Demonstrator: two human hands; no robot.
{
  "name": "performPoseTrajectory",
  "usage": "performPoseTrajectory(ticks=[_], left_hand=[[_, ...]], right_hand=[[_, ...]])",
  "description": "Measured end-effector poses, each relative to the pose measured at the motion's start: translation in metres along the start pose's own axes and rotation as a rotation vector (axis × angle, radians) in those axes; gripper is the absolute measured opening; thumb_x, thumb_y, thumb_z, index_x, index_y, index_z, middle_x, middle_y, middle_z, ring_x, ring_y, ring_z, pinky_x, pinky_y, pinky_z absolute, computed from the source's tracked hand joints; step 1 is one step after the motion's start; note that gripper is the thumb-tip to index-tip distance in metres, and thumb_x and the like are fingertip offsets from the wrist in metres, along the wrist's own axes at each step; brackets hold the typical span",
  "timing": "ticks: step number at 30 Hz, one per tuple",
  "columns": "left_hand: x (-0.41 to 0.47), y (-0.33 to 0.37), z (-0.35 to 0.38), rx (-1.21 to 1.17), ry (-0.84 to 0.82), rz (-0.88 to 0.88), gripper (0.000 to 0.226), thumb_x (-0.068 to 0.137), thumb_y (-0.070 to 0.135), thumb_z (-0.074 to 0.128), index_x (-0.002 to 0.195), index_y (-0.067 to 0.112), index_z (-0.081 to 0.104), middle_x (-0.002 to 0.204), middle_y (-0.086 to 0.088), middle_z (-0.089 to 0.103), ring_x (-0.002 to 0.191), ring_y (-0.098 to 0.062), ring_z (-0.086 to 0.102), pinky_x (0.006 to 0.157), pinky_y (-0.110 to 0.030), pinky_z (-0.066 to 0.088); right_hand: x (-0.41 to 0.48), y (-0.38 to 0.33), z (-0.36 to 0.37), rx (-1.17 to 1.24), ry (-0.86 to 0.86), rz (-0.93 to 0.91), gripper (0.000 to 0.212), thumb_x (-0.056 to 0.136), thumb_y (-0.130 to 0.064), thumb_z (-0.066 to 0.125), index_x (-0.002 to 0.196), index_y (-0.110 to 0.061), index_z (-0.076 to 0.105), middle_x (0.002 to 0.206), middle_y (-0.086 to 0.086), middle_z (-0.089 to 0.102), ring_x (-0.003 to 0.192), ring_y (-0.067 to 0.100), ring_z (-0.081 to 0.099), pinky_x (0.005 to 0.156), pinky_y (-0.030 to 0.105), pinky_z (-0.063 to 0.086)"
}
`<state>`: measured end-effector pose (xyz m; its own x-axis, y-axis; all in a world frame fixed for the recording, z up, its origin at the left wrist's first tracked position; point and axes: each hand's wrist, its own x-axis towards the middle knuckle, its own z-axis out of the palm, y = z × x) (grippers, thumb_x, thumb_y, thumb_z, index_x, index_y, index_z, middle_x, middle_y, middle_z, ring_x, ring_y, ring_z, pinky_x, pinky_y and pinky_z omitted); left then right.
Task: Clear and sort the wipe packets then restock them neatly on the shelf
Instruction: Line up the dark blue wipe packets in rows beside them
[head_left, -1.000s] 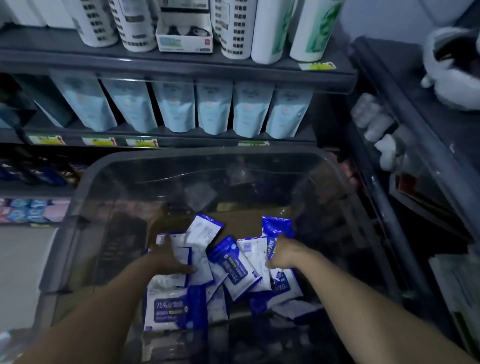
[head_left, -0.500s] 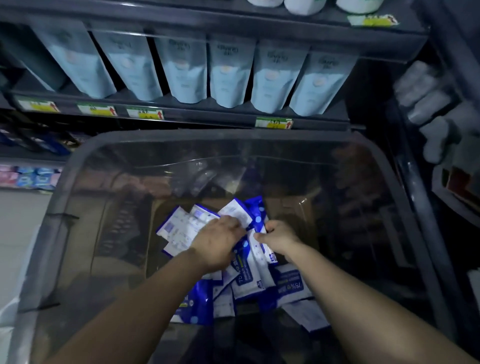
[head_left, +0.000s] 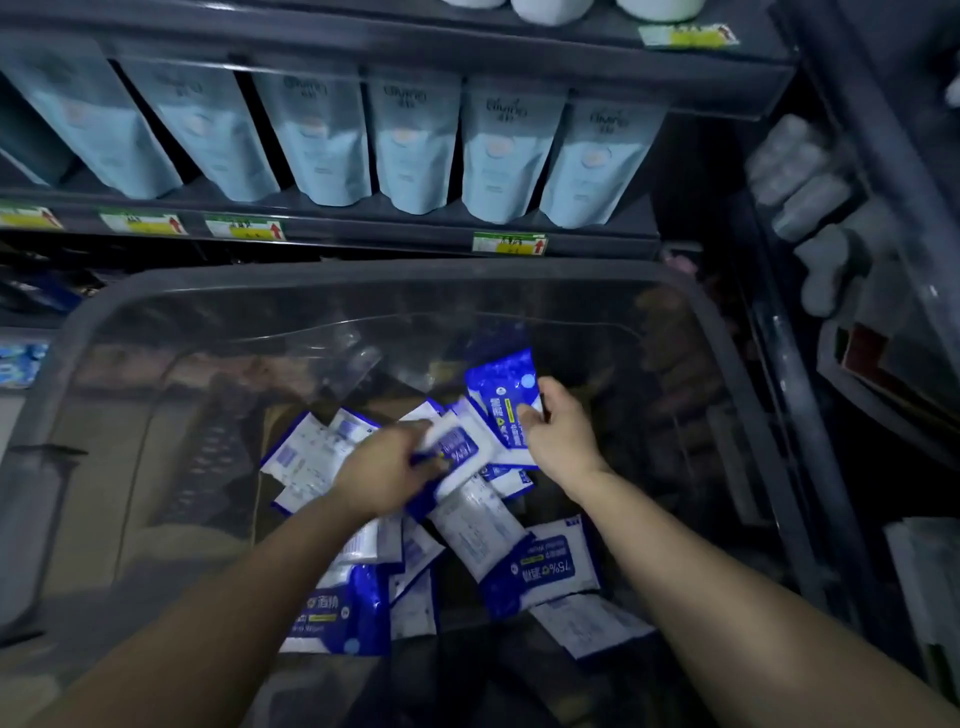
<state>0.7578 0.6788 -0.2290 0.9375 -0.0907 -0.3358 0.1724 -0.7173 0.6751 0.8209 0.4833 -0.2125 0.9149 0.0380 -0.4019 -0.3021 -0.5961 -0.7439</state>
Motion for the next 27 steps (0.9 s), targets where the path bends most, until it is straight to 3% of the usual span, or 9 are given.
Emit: performPoseTrajectory(ticks=[3, 7, 11, 14, 18, 21, 23, 25, 27], left_hand=[[0.002, -0.002, -0.021, -0.567, -0.106, -0.348, 0.012, 0.085, 0.017, 0.070, 0.092, 0.008, 0.069, 0.091, -0.007, 0.072, 0.076, -0.015, 0.066, 0.072, -0.028, 0.055], [0.001, -0.010, -0.028, -0.632, -0.167, -0.446, 0.010, 0.089, 0.004, 0.062, 0.093, 0.011, 0.067, 0.094, -0.010, 0.072, 0.081, -0.023, 0.068, 0.071, -0.028, 0.056], [0.002, -0.022, -0.024, -0.587, -0.090, -0.505, 0.012, 0.087, 0.003, 0.064, 0.097, 0.007, 0.068, 0.090, -0.012, 0.072, 0.074, -0.025, 0.068, 0.069, -0.034, 0.055], [0.001, -0.021, -0.024, -0.798, -0.098, -0.501, 0.028, 0.086, 0.001, 0.063, 0.114, 0.005, 0.065, 0.101, -0.014, 0.072, 0.081, -0.025, 0.070, 0.065, -0.030, 0.055], [0.006, -0.008, -0.033, -0.814, -0.208, -0.427, 0.038, 0.077, 0.018, 0.076, 0.112, 0.008, 0.065, 0.107, -0.014, 0.072, 0.096, -0.030, 0.069, 0.089, -0.043, 0.053], [0.008, -0.012, -0.045, -0.716, -0.428, -0.386, 0.077, 0.042, 0.042, 0.093, 0.107, 0.009, 0.068, 0.105, -0.012, 0.072, 0.096, -0.028, 0.070, 0.085, -0.039, 0.055], [0.006, -0.017, -0.050, -0.746, -0.585, -0.379, 0.066, 0.042, 0.033, 0.095, 0.100, 0.010, 0.073, 0.108, -0.013, 0.071, 0.096, -0.026, 0.070, 0.076, -0.033, 0.057], [0.004, -0.017, -0.052, -0.744, -0.669, -0.372, 0.037, 0.067, 0.010, 0.081, 0.104, 0.013, 0.073, 0.113, -0.010, 0.070, 0.102, -0.025, 0.068, 0.081, -0.035, 0.057], [0.005, -0.012, -0.053, -0.679, -0.647, -0.360, 0.041, 0.073, 0.001, 0.072, 0.112, 0.009, 0.065, 0.118, -0.011, 0.068, 0.105, -0.026, 0.066, 0.088, -0.038, 0.055]], right_hand=[[-0.008, -0.015, -0.005, -0.107, 0.081, -0.152, 0.004, 0.093, -0.017, 0.053, 0.096, -0.015, 0.052, 0.084, 0.005, 0.064, 0.073, 0.022, 0.057, 0.070, 0.034, 0.046], [-0.023, -0.039, -0.003, 0.083, 0.095, -0.169, 0.011, 0.077, -0.023, 0.055, 0.078, -0.016, 0.047, 0.061, 0.001, 0.055, 0.056, 0.015, 0.046, 0.061, 0.040, 0.044], [-0.028, -0.051, -0.004, 0.197, 0.072, -0.133, 0.017, 0.072, -0.030, 0.053, 0.076, -0.014, 0.048, 0.072, 0.013, 0.062, 0.061, 0.027, 0.055, 0.059, 0.043, 0.049], [-0.030, -0.053, 0.000, 0.229, -0.005, -0.094, 0.009, 0.080, -0.020, 0.058, 0.075, -0.015, 0.052, 0.073, 0.006, 0.064, 0.066, 0.018, 0.058, 0.065, 0.042, 0.052], [-0.032, -0.055, -0.008, -0.120, -0.250, -0.203, 0.015, 0.088, -0.018, 0.057, 0.100, -0.026, 0.062, 0.097, -0.004, 0.068, 0.088, 0.017, 0.062, 0.083, 0.040, 0.051], [-0.032, -0.065, -0.020, -0.481, -0.430, -0.328, 0.034, 0.095, -0.023, 0.056, 0.129, -0.024, 0.056, 0.130, 0.000, 0.059, 0.119, 0.020, 0.053, 0.098, 0.036, 0.044], [-0.030, -0.070, -0.026, -0.536, -0.528, -0.376, 0.036, 0.095, -0.022, 0.057, 0.132, -0.023, 0.055, 0.134, 0.001, 0.055, 0.122, 0.020, 0.050, 0.102, 0.036, 0.041], [-0.029, -0.071, -0.029, -0.598, -0.646, -0.333, 0.039, 0.095, -0.020, 0.057, 0.134, -0.021, 0.054, 0.136, 0.000, 0.051, 0.126, 0.018, 0.045, 0.102, 0.031, 0.038], [-0.029, -0.066, -0.027, -0.654, -0.631, -0.365, 0.036, 0.092, -0.024, 0.063, 0.127, -0.021, 0.060, 0.133, 0.001, 0.049, 0.126, 0.019, 0.040, 0.102, 0.031, 0.036]])
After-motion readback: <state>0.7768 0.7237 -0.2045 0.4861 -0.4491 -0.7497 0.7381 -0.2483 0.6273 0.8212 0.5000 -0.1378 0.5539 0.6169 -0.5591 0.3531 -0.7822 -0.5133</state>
